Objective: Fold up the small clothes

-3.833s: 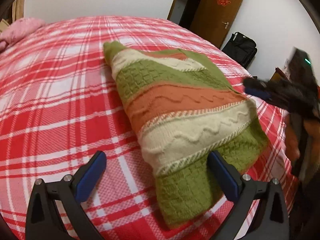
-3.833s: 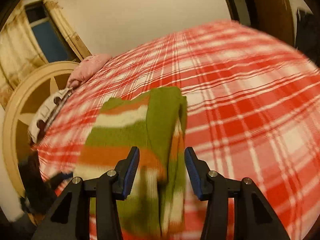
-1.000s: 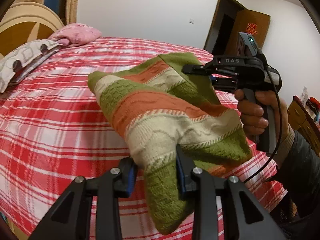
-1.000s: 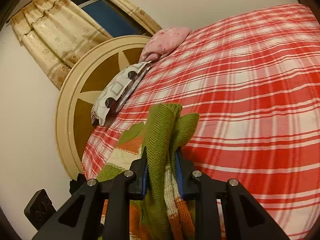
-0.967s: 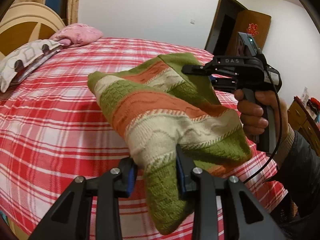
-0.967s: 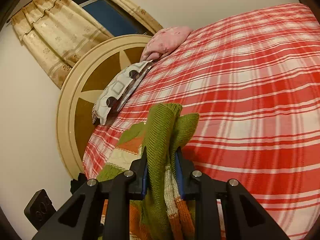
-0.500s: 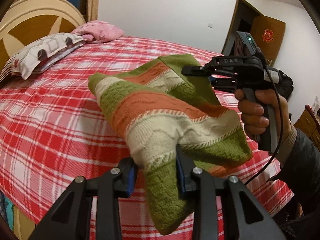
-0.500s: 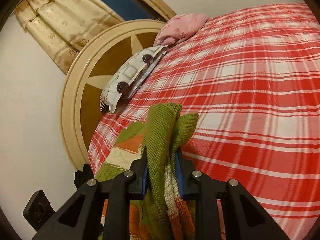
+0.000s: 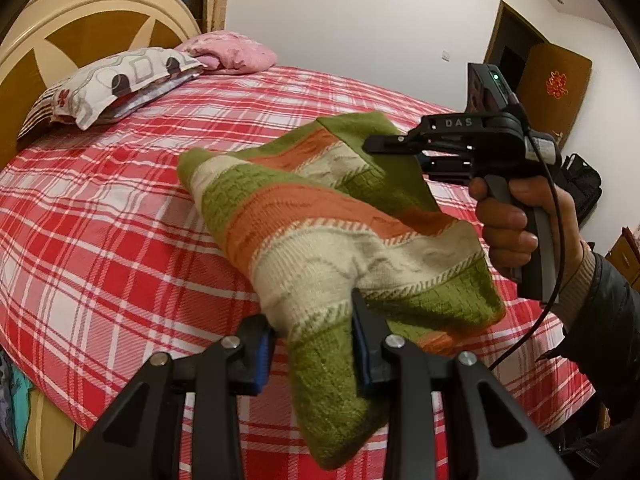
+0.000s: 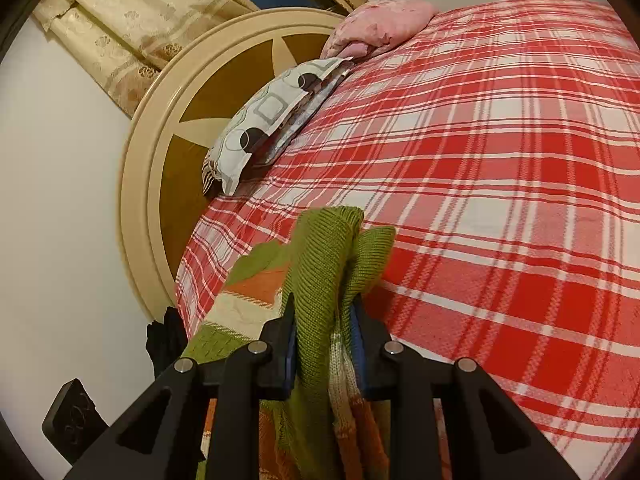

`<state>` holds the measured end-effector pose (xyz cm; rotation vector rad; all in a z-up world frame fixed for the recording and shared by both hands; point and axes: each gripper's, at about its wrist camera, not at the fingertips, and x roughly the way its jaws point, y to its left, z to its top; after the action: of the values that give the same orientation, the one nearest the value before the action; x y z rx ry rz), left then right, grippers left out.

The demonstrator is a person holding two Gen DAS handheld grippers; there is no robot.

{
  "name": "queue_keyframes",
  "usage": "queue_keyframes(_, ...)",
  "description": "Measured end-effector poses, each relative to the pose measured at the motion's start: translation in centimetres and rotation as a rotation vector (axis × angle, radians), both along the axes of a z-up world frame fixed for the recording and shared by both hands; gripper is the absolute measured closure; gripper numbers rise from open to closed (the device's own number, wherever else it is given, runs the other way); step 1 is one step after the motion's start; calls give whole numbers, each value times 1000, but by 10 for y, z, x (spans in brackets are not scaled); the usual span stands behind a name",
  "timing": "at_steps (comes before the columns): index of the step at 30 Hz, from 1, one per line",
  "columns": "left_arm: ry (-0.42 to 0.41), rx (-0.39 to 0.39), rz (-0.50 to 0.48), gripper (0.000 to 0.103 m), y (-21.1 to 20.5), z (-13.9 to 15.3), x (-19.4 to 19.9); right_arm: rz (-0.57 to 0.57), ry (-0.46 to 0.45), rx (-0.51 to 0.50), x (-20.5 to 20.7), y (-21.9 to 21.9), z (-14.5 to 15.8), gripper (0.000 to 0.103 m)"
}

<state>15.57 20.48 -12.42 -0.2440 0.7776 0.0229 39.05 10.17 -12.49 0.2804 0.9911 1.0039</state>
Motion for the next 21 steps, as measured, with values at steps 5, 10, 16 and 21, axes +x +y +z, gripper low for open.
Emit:
queue_keyframes(5, 5, -8, 14, 69, 6, -3, -5, 16, 1, -18, 1, 14, -2, 80)
queue_keyframes(10, 19, -16, 22, 69, 10, -10, -6, 19, 20, -32, 4, 20, -12, 80)
queue_keyframes(16, 47, -24, 27, 69, 11, -25, -5, 8, 34, -62, 10, 27, -26, 80)
queue_keyframes(21, 43, -3, 23, 68, 7, -31, -7, -10, 50, -80, 17, 27, -38, 80)
